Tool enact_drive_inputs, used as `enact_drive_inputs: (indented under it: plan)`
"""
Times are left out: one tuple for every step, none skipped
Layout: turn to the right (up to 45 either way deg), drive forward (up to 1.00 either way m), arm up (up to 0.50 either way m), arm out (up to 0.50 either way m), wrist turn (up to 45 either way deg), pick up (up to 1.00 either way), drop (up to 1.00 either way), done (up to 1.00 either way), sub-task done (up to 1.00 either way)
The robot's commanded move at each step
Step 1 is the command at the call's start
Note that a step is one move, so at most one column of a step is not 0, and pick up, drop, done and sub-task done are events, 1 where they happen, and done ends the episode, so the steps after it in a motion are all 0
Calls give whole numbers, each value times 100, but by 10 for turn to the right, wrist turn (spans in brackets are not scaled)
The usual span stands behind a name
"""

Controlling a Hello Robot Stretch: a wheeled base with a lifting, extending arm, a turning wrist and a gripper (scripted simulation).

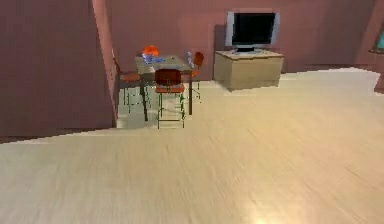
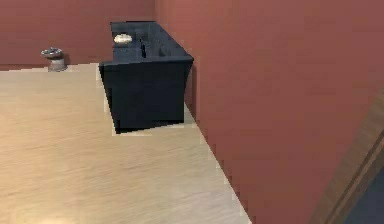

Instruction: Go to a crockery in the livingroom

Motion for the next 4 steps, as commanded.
enact_drive_inputs:
  plan:
    - [-180,0,0,0,0,0,0,0,0]
    - [0,100,0,0,0,0,0,0,0]
    - [0,100,0,0,0,0,0,0,0]
    - [-30,0,0,0,0,0,0,0,0]
